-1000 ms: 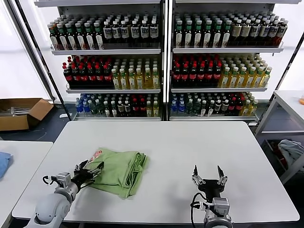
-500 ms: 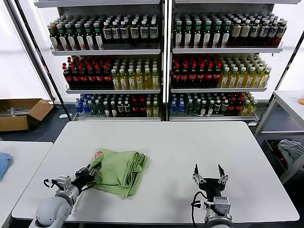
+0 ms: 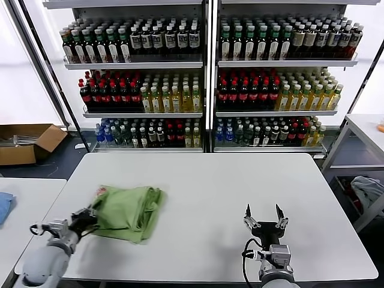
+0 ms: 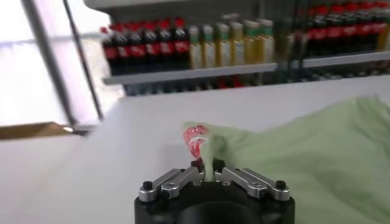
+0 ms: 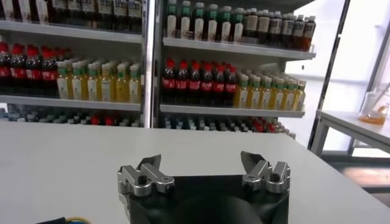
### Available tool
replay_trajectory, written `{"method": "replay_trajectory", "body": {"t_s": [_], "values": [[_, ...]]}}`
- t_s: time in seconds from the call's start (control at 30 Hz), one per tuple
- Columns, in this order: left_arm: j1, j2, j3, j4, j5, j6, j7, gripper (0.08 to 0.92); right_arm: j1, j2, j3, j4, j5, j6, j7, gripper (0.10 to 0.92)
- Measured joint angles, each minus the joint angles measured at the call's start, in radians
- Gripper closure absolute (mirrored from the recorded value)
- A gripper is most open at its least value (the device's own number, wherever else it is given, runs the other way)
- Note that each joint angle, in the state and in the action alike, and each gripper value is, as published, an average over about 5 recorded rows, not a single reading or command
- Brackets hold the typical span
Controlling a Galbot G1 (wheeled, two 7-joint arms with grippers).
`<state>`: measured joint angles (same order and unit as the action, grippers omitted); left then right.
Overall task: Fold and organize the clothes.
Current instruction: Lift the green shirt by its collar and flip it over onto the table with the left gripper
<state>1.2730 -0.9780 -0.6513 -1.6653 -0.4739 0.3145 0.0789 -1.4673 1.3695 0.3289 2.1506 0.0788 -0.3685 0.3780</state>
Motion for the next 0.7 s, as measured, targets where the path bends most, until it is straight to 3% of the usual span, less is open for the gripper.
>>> {"method": "replay_trajectory", "body": {"t_s": [0.37, 0.5, 0.7], "values": [[0.000, 0.196, -0.197, 0.049, 0.039, -0.042, 0.019, 0.872, 0.012, 0.000, -0.009, -0.010, 0.012, 0.002, 0.000, 0.203], [0.014, 0.195, -0.195, 0.018, 0.074, -0.053, 0.026, 0.872, 0.002, -0.004, 0.002, -0.006, 0.017, 0.008, 0.000, 0.203], [0.048, 0.120, -0.123, -0.064, 0.122, -0.055, 0.010, 0.872, -0.023, 0.001, 0.025, -0.010, 0.014, 0.021, 0.002, 0.203]]}}
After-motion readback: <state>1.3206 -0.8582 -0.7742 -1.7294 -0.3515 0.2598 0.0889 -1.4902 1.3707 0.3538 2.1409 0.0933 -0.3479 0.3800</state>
